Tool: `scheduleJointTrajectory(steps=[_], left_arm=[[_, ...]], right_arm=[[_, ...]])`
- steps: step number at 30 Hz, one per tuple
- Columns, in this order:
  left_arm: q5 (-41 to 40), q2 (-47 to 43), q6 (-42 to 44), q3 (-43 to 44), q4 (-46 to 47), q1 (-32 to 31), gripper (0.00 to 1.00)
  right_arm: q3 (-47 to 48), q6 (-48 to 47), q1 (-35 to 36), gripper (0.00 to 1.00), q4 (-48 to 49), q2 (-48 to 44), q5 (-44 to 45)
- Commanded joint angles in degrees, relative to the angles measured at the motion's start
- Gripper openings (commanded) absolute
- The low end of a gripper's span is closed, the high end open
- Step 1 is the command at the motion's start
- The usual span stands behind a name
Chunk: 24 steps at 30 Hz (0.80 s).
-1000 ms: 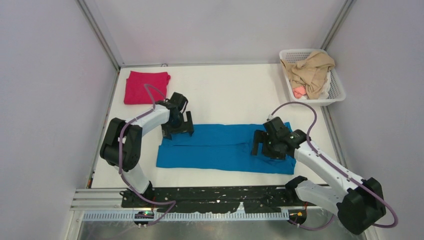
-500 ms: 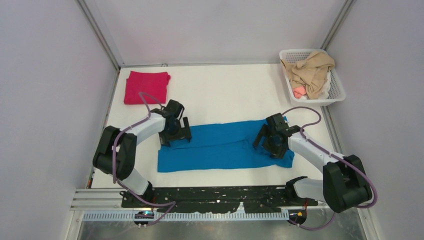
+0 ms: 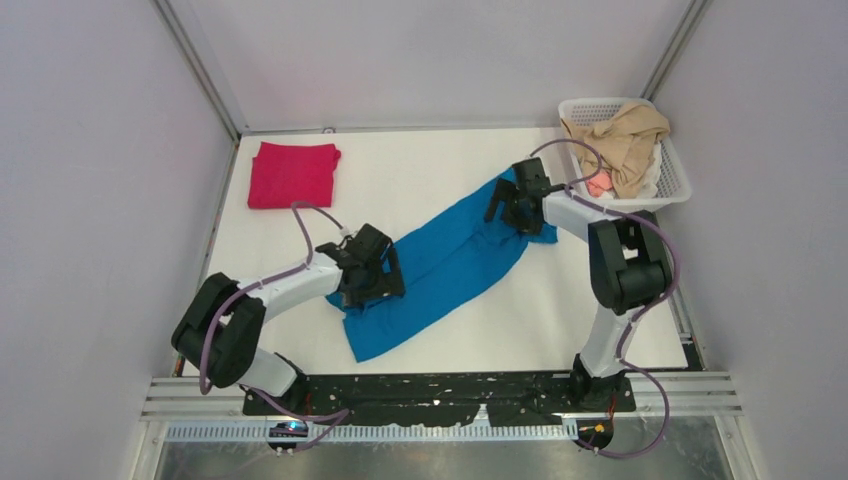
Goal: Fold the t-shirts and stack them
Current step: Rotate the tshirt 90 degrees
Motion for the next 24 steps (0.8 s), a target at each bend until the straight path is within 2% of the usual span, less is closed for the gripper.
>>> scheduleJointTrajectory(steps=[1,8,15,19,24], left_arm=[[7.6,4.1,-10.0,-4.3,7.6,-7.0,0.99],[7.6,6.0,-18.6,-2.5,11.6,-15.4,1.0],[6.8,8.6,-21.3,3.4,12.7,-21.1,0.99],[4.8,5.9,-19.6,4.2,8.5,-23.7,1.0],[-7.0,-2.6,-14.4,5.5,-2.5,-28.4,1.0]], right_arm=[[13.1,-6.2,-0.3,0.95,3.9,8.9,-4.2],[38.8,-8.6,-0.3,0.95,-0.7,26.5,-8.8],[52.4,-3.1,1.0,0.97,3.6,37.8,-16.4],[62.2,0.4,1.4,0.97,3.9,43.1,-17.6],[67.8,-2.7,2.0,0.95,2.8,41.9,-17.3]])
